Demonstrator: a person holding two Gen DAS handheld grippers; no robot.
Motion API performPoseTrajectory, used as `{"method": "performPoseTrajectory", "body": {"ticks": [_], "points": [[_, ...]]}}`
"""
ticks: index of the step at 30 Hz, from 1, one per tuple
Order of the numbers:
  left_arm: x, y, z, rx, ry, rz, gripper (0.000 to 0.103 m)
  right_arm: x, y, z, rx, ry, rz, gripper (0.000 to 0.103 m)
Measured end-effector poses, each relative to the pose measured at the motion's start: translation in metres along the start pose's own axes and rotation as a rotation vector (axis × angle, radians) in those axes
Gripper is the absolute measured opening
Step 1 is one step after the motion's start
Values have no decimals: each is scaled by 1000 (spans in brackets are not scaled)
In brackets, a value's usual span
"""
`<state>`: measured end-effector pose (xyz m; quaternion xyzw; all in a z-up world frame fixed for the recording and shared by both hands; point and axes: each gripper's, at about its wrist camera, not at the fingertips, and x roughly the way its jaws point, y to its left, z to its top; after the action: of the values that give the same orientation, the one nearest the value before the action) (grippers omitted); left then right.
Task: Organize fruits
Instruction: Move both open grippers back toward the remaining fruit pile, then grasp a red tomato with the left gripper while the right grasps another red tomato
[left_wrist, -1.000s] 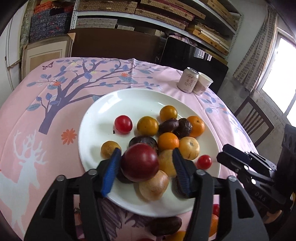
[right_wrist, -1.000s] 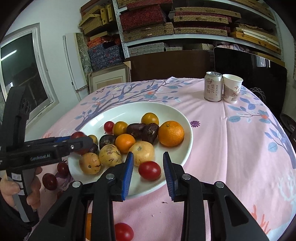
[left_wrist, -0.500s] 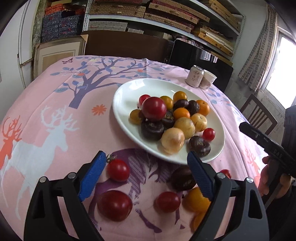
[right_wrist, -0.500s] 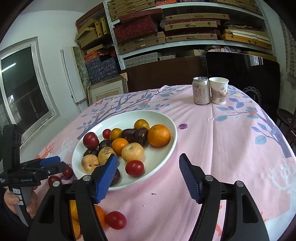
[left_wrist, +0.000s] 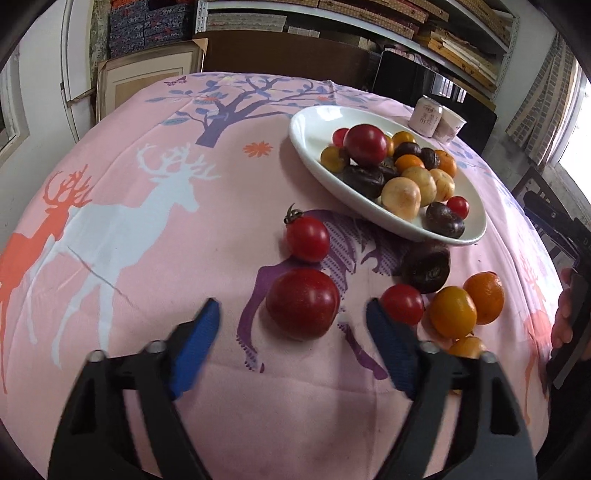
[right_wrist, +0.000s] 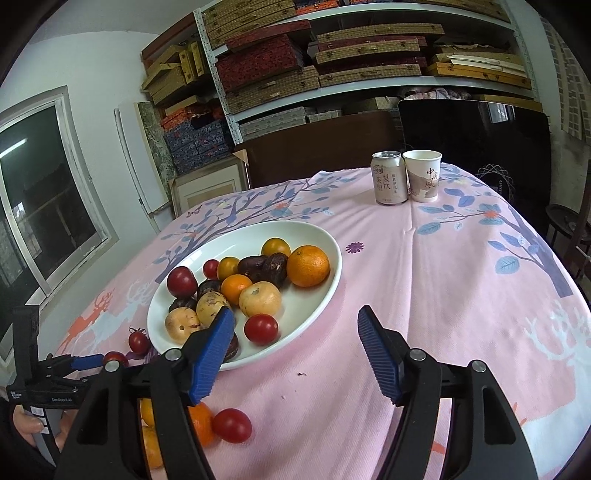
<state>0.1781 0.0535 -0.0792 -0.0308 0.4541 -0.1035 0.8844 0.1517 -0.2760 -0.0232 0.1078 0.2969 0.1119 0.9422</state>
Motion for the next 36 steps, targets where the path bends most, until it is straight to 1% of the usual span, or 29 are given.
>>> {"method": "performPoseTrajectory", "body": {"ticks": [1, 2, 4, 6, 7, 8, 11, 13, 14, 15, 19, 21, 24, 28, 32, 35, 36], "points": [[1, -3, 0, 23, -6, 21, 44, 0, 0, -1, 0, 4, -2, 70], [1, -7, 1, 46, -13, 22, 39, -1, -1, -2, 4, 11, 1, 70], [4, -15, 1, 88, -18, 49, 39, 0, -3, -4, 15, 48, 29, 70], [3, -16, 2, 94, -23, 38, 39, 5, -3, -9, 31, 127, 100, 70], [1, -17, 2, 94, -33, 20, 39, 8, -2, -12, 32, 179, 146, 70], [-1, -17, 2, 94, -45, 18, 39, 11, 0, -16, 25, 222, 176, 70], [-10, -17, 3, 90, -91, 11, 39, 11, 11, -26, -50, 277, 187, 69], [-11, -15, 4, 79, -93, 2, 39, 11, 17, -31, -91, 292, 174, 56], [-11, -14, 4, 73, -91, -1, 39, 12, 19, -34, -105, 309, 172, 45], [-11, -14, 5, 69, -89, -6, 39, 14, 19, -36, -102, 325, 170, 43], [-9, -16, 5, 76, -80, -11, 39, 22, 12, -40, -63, 380, 184, 43], [-8, -17, 5, 83, -81, -14, 39, 23, 13, -42, -65, 401, 212, 43], [-7, -19, 5, 92, -75, -14, 39, 29, 20, -47, -95, 423, 213, 43], [-6, -21, 5, 104, -69, -20, 39, 32, 29, -48, -131, 404, 195, 43], [-7, -21, 4, 106, -72, -26, 39, 32, 36, -51, -164, 403, 187, 42], [-7, -21, 5, 107, -73, -29, 39, 31, 40, -52, -176, 403, 220, 27], [-7, -22, 4, 107, -73, -29, 39, 30, 41, -52, -187, 392, 209, 27]]}}
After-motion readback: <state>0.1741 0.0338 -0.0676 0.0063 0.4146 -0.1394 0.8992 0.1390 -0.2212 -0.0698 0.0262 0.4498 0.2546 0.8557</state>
